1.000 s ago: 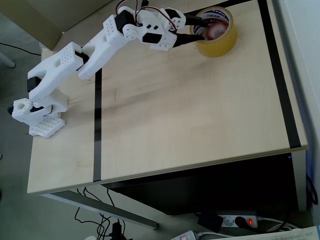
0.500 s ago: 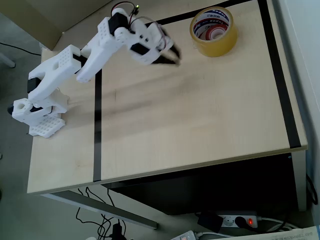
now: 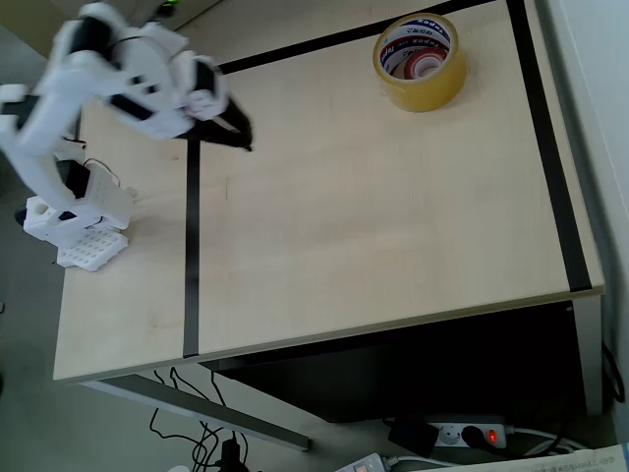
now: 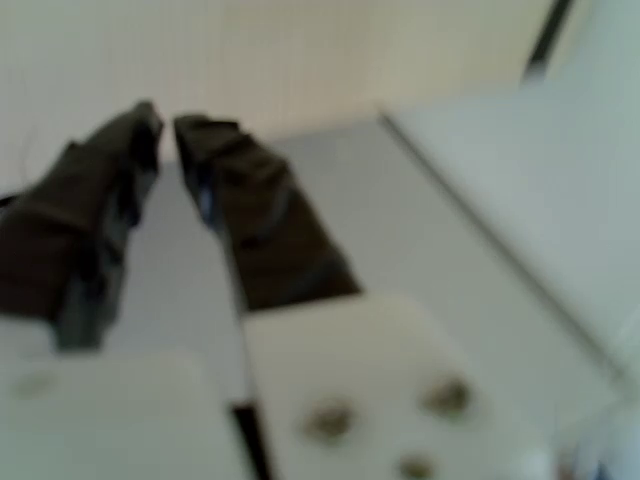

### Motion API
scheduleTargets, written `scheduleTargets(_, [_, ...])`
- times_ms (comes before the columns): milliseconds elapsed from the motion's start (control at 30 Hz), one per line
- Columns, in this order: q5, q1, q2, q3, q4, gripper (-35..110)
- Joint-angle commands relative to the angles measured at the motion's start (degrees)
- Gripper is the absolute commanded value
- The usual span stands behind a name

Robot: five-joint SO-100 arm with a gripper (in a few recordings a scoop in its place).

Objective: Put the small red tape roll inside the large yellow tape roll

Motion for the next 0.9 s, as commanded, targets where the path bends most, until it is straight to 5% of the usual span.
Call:
scheduleTargets(0, [0.97,2.81,28.39,32.34,-15.38,0])
scheduleTargets(267, [1.41,0.79,57.48,73.12,-31.2,0])
scheduleTargets(600, [2.72,-3.87,103.27,111.18,-33.13,0])
scheduleTargets(867, [2.72,-5.89,105.56,119.36,-32.87,0])
